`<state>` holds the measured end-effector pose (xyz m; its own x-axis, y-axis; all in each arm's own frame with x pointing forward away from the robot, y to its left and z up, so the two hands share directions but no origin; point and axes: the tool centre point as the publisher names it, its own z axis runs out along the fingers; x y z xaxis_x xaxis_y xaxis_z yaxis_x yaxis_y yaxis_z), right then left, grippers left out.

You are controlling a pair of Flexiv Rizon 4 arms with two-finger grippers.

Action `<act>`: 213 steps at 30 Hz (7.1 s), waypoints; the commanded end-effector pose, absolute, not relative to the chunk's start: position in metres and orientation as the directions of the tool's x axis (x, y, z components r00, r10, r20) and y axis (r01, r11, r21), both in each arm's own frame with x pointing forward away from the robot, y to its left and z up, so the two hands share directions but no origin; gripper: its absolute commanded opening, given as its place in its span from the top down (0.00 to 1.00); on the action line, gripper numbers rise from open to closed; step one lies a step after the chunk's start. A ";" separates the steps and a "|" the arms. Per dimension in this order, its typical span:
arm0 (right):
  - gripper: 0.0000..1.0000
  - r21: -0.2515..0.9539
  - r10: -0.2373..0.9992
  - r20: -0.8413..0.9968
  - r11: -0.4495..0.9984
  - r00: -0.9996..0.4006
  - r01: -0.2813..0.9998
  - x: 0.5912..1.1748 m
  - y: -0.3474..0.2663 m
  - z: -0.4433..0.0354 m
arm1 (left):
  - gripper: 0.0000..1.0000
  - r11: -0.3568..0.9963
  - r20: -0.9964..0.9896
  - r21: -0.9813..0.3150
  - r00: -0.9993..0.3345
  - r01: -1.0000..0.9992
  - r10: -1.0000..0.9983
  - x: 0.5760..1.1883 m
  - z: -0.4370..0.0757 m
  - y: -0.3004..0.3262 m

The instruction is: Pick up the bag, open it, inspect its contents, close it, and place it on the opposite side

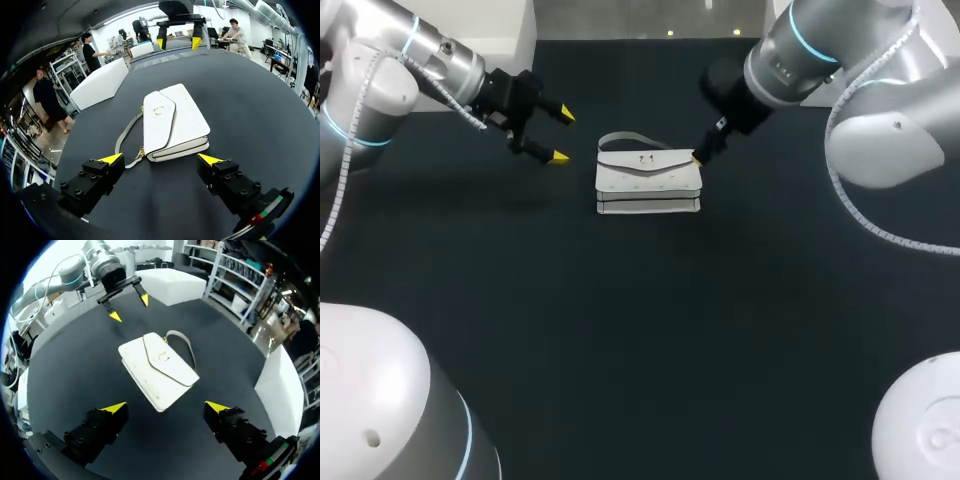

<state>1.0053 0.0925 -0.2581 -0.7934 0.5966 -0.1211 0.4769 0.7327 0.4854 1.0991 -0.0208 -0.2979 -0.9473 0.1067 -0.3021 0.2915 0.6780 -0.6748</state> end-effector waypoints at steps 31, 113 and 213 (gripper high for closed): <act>0.00 0.323 0.357 -0.733 0.932 -0.579 0.166 0.986 0.118 -0.281 | 0.00 0.666 -0.607 -0.502 -0.773 0.551 0.182 1.091 -0.290 -0.057; 1.00 0.097 0.019 -0.831 0.989 -0.556 -0.113 1.032 0.138 -0.367 | 0.00 0.591 -0.646 -0.462 -0.708 0.661 0.287 1.088 -0.300 -0.099; 1.00 0.152 0.136 -0.831 0.988 -0.539 0.014 1.026 0.151 -0.363 | 0.18 0.545 -0.574 -0.558 -0.765 0.626 0.290 1.120 -0.290 -0.091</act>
<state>1.0271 0.1523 -0.3596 -0.6189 0.1275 -0.7750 0.0220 0.9892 0.1451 1.1430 -0.0967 -0.2891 -0.7833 0.3662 -0.5022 0.6184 0.5413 -0.5697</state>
